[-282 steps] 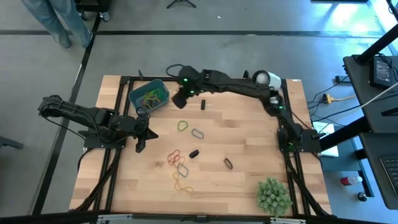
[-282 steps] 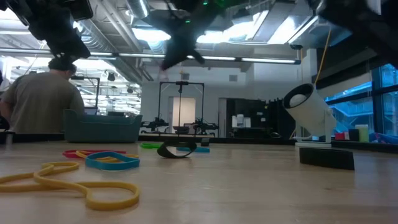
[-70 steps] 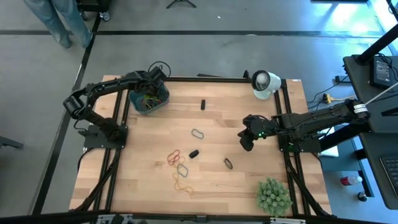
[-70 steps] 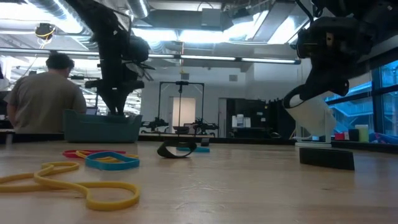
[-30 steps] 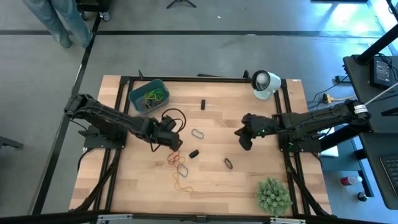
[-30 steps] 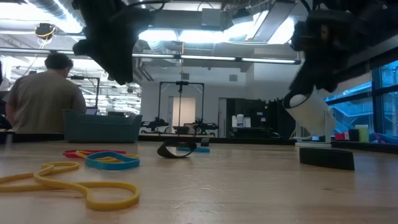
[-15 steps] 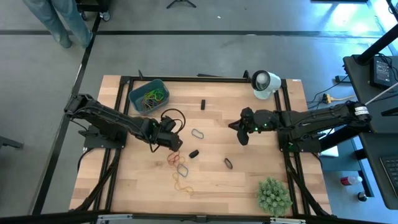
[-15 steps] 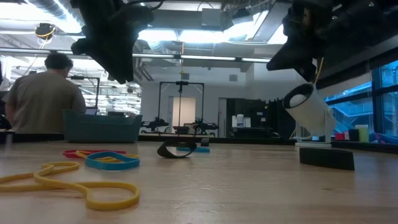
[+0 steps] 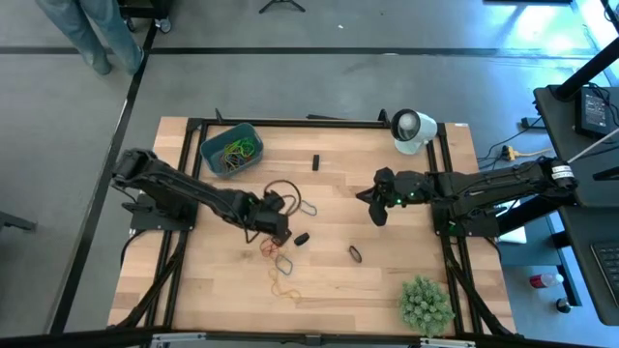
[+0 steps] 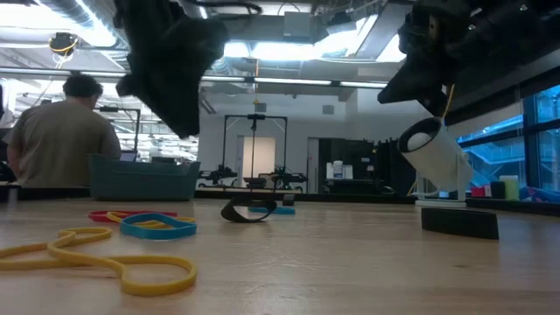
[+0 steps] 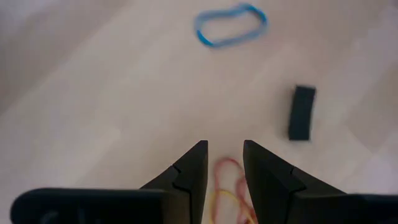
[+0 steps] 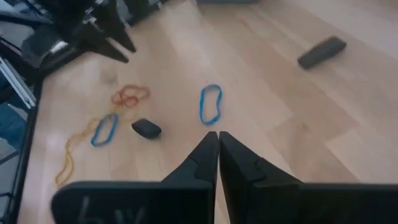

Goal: Pick and place rubber bands into bin
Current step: Put the red rubber band into the bin

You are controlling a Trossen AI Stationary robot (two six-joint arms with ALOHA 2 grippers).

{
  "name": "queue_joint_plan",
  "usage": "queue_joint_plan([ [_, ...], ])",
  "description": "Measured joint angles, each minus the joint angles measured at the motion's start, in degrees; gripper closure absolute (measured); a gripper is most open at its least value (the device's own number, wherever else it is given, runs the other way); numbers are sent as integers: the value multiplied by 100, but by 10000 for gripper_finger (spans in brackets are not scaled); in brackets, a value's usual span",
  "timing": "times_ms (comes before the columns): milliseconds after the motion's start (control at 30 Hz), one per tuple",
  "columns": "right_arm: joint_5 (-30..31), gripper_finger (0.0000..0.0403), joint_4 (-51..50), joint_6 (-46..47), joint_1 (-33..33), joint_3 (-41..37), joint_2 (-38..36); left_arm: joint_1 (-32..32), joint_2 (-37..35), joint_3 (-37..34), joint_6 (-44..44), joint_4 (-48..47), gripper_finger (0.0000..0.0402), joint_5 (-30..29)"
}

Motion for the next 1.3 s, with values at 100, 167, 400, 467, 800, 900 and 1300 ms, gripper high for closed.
queue_joint_plan([
  [100, -3, 384, -325, 58, 2, -2, 0, -63, 346, 2, -13, 281, 304, 295],
  [167, -6, 384, -502, 175, 2, 0, 0, -93, 553, 0, -208, 259, 304, 591],
  [400, -13, 384, -1043, 366, 119, -2, -2, -100, 1064, 0, -363, 202, 304, 1037],
  [467, -15, 384, -1123, 447, 188, -2, -2, -95, 1165, 0, -361, 208, 304, 1024],
  [800, -15, 384, -1233, 494, 592, -2, -2, 15, 1542, 15, -302, 252, 344, 1013],
  [900, -15, 384, -1227, 492, 642, -2, -2, 13, 1507, 12, -415, 263, 390, 1083],
  [1300, -10, 384, -1220, 472, 640, -2, -2, 3, 796, 1160, -559, -1264, 399, 774],
])
